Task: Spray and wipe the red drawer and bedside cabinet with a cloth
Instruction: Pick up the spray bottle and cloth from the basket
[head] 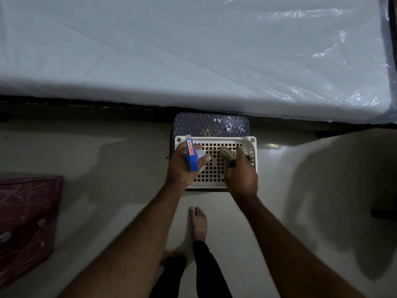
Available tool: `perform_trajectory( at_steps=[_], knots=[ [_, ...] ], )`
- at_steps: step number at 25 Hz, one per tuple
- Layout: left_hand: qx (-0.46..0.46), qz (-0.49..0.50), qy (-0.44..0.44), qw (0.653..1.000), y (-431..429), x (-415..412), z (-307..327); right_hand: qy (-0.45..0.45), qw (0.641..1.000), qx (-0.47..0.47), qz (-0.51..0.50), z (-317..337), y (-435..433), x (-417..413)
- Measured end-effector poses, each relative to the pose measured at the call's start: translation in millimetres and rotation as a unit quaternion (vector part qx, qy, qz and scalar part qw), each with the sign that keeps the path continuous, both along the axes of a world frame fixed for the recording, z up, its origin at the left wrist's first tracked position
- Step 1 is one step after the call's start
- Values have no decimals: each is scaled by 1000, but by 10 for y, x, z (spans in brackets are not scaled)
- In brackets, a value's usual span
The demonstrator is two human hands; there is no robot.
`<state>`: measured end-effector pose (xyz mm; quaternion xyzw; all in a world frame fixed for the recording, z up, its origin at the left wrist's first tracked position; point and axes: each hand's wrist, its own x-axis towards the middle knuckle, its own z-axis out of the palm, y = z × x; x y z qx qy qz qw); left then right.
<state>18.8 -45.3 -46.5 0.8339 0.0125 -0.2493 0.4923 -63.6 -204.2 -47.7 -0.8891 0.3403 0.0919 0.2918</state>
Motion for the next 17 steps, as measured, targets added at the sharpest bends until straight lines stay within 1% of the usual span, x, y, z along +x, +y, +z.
perform_trajectory(
  at_steps=[2, 4, 6, 7, 8, 10, 12, 15, 17],
  knots=[
    [-15, 25, 0, 1000, -1, -4, 58, -72, 994, 66, -48, 133, -72, 2],
    [-12, 27, -21, 999, 12, -9, 149, -129, 972, 165, -110, 247, -173, 27],
    [-27, 37, -51, 998, 66, -19, 273, -134, 928, 299, -180, 373, -237, 54],
    [-43, 43, -63, 996, 90, -16, 311, -123, 906, 358, -191, 438, -255, 72],
    [-57, 51, -70, 995, 125, -13, 366, -113, 894, 393, -182, 504, -258, 93],
    [-77, 73, -65, 992, 212, -15, 507, -102, 891, 413, -159, 619, -220, 134],
    [-83, 103, -56, 990, 381, -17, 617, -115, 887, 420, -154, 754, -103, 202],
    [-75, 134, -54, 987, 750, -45, 744, -163, 853, 468, -163, 968, 170, 324],
    [-86, 157, -69, 981, 1075, -76, 805, -177, 827, 509, -162, 1106, 429, 436]
  ],
)
